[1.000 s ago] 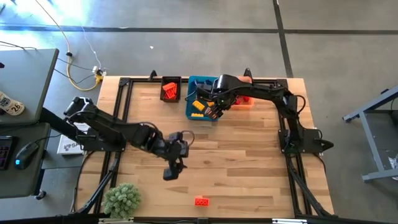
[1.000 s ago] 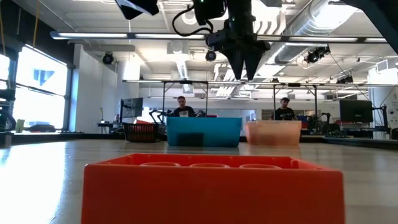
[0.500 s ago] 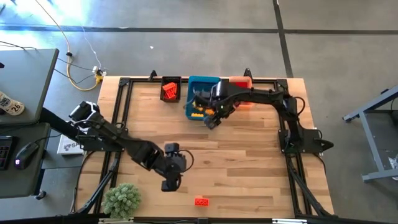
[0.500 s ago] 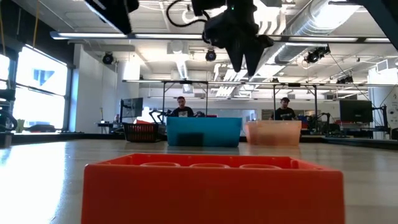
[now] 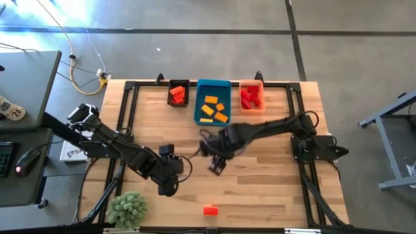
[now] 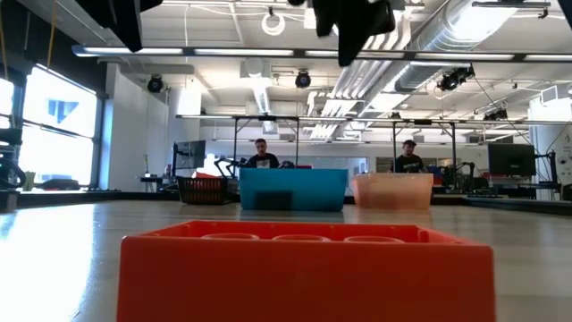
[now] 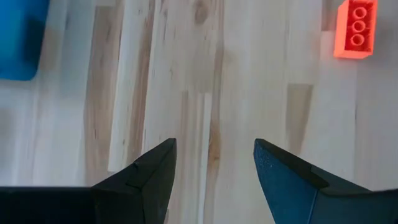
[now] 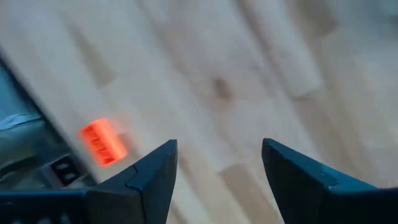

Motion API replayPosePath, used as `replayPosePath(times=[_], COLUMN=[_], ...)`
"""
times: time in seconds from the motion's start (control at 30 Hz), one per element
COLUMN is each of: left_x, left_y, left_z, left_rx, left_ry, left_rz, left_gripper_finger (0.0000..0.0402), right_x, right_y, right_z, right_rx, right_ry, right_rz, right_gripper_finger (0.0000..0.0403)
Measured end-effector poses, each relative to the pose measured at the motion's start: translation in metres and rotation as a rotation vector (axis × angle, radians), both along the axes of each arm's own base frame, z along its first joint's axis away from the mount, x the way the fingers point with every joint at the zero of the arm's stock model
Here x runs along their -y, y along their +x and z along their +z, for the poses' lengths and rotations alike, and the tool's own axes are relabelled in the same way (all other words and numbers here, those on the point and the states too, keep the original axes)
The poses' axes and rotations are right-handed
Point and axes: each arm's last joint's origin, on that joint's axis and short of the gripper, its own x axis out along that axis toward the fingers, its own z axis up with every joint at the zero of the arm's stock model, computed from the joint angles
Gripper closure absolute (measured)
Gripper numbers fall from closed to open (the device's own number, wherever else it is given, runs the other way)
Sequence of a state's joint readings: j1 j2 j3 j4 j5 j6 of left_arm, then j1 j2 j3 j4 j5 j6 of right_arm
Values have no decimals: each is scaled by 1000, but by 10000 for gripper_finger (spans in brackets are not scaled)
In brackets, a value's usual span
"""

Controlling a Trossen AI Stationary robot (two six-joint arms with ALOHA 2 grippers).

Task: Sort & place blocks by color
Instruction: Put the orange game piece into the black bin

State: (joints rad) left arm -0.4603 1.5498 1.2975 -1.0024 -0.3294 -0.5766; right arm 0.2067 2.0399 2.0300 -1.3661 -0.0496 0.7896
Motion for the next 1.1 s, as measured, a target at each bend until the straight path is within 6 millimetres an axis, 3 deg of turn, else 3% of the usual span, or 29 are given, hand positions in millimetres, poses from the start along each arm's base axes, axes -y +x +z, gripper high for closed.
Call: replayPosePath(times=[0.27,0.5,0.8,1.1], left_x=[-1,-1,-1,-1], left_y=[-2,-2,-2,-2], left_z=[4,4,4,4], left_rx=[17,17,16,18], left_ry=[-14,-14,-13,-18], left_rz=[14,14,14,23], left_gripper_finger=[199,199,199,199], right_x=[-69,-121,-169,-188], right_y=[-1,-2,-1,7], right_z=[4,-11,-62,-115], right_rx=[181,295,248,177], right_ry=[48,-22,-60,-91], right_rz=[121,291,429,473], right_gripper_finger=[181,181,181,181])
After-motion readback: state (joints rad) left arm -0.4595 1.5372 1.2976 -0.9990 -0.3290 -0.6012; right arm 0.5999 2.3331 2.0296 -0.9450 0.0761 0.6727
